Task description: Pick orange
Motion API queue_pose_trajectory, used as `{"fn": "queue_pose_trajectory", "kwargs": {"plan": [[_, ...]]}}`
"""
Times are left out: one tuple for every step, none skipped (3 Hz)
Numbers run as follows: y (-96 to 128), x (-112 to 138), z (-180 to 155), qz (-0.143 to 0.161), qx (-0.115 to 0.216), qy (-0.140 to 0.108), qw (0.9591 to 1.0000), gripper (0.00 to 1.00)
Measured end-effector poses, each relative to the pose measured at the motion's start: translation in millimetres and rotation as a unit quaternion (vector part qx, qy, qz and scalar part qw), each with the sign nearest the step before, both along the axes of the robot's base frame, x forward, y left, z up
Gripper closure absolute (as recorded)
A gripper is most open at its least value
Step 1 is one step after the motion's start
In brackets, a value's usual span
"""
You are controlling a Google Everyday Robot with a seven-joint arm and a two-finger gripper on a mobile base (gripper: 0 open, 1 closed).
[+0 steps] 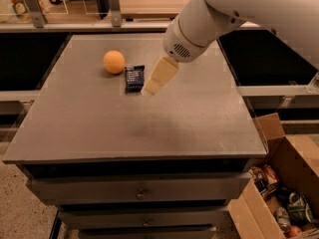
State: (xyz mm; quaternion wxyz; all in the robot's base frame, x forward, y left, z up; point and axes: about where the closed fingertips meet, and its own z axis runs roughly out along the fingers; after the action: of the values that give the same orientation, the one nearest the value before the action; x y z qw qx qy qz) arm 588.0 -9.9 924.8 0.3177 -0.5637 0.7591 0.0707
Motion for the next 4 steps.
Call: {"fn": "queue_pose_trajectory", "kwargs": {"plan": [[15, 34, -6, -0.001, 0.013, -0.022, 0.9997, 0.00], [33, 65, -18, 0.002, 0.036, -0.041, 0.9985, 0.00], [63, 88, -30, 0.009, 0.056, -0.051, 0.9971, 0.00], [88, 102, -45, 0.014, 0.070, -0.045, 0.9964, 0.00]]}}
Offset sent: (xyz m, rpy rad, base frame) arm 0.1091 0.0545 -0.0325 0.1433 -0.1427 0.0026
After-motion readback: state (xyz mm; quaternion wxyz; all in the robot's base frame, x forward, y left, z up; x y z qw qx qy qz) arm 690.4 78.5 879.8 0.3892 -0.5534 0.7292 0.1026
